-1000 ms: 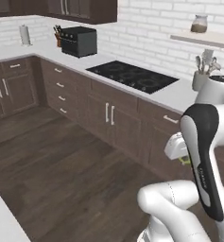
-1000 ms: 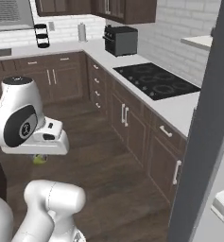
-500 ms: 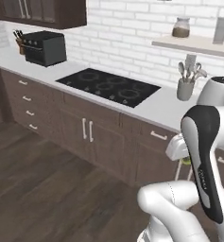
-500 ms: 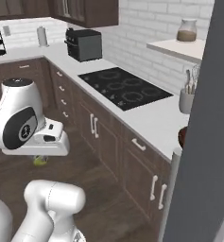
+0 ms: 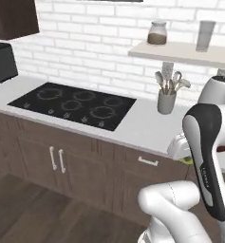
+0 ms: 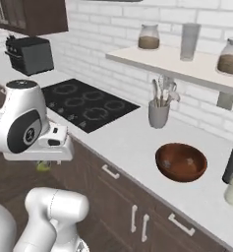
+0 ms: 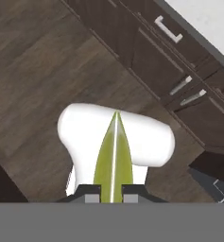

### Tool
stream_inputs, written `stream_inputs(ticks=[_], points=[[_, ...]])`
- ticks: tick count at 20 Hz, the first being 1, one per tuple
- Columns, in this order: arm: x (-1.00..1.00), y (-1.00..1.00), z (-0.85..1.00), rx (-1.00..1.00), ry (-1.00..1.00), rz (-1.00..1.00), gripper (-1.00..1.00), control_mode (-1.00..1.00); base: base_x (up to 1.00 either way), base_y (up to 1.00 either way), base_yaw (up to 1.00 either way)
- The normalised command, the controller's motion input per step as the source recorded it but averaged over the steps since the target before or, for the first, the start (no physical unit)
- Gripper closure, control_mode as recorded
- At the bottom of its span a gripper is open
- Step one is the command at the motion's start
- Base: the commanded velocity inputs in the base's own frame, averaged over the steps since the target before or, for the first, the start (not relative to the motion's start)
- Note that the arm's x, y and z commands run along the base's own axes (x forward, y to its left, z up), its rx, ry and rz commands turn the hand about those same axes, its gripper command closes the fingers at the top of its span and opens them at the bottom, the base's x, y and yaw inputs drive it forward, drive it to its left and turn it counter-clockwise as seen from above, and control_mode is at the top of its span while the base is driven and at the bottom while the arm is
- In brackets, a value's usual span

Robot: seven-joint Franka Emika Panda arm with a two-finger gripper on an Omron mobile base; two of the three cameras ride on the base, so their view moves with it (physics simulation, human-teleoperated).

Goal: Grab a lemon wedge from the fridge and one ice cube from the ice bowl, and put them in the glass of lemonade.

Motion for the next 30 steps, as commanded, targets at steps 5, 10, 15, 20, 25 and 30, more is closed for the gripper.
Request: stream_inputs(ticks=[5, 10, 15, 20, 25, 30], points=[[0.0, 0.0, 0.0, 0.0, 0.0, 0.0, 1.0, 1.0, 0.33, -0.06, -0.76], [0.0, 0.0, 0.0, 0.0, 0.0, 0.0, 1.0, 1.0, 0.16, -0.28, -0.78], [0.0, 0.0, 0.0, 0.0, 0.0, 0.0, 1.0, 1.0, 0.61, -0.1, -0.62], [0.0, 0.0, 0.0, 0.0, 0.0, 0.0, 1.0, 1.0, 0.93, -0.08, -0.46], [0.0, 0.0, 0.0, 0.0, 0.0, 0.0, 1.0, 1.0, 0.71, -0.22, -0.27], [0.0, 0.0, 0.0, 0.0, 0.0, 0.0, 1.0, 1.0, 0.22, -0.38, -0.32]])
